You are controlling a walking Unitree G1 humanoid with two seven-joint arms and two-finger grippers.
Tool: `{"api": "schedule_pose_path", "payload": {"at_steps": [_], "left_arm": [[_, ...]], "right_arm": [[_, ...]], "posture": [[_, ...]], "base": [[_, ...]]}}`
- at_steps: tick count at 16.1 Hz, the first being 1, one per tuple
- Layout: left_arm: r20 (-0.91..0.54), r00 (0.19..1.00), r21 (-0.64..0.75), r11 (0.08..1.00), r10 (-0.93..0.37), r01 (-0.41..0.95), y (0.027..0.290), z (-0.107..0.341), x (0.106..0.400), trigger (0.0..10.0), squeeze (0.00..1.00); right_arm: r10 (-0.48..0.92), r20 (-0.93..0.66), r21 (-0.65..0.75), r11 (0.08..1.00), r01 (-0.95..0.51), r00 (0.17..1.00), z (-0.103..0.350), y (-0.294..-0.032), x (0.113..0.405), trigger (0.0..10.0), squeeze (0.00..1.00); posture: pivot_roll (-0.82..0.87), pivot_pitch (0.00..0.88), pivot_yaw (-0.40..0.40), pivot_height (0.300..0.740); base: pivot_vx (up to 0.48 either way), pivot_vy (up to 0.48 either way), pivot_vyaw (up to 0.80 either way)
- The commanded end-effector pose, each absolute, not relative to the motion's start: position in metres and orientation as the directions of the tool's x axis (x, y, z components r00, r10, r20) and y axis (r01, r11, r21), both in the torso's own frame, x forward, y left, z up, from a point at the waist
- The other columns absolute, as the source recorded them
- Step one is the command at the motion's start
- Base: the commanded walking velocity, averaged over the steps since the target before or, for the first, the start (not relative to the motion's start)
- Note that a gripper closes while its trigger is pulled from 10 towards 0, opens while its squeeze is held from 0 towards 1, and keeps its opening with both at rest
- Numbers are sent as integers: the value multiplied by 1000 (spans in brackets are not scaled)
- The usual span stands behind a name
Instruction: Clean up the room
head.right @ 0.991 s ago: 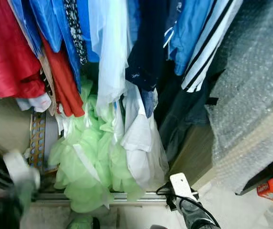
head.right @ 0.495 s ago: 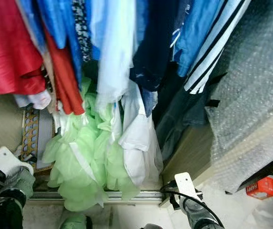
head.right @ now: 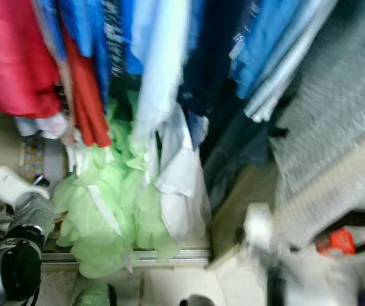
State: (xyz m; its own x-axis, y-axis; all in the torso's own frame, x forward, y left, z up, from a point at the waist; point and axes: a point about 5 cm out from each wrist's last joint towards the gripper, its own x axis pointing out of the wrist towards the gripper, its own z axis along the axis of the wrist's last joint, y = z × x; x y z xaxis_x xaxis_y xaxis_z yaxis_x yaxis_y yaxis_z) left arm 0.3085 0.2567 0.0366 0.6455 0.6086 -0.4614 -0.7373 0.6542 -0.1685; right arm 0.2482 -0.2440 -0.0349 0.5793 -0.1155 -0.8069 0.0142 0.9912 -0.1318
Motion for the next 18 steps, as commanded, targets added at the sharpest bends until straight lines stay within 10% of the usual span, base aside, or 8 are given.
{"api": "schedule_pose_path", "payload": {"at_steps": [1,5,14,18], "left_arm": [[-494,657,-129,700,569,-703,246,29,307,10000,0],[-446,776,60,880,446,-471,239,23,302,10000,0],[-327,926,240,964,190,-114,226,46,272,10000,0],[-302,944,305,951,134,-38,219,58,269,10000,0]], "right_arm": [[-120,-664,-155,988,21,738,6,-252,291,10000,0],[-76,-683,-107,994,3,727,-1,-253,283,10000,0],[79,-870,-79,952,-295,487,-60,-253,197,10000,0],[30,-801,-187,936,-298,598,-43,-259,220,10000,0]], "posture": [[-40,0,-142,740],[-38,0,-124,740],[-7,0,-64,740],[-7,0,-46,740]], "base": [[0,0,0],[0,0,0],[0,0,0],[0,0,0]]}}
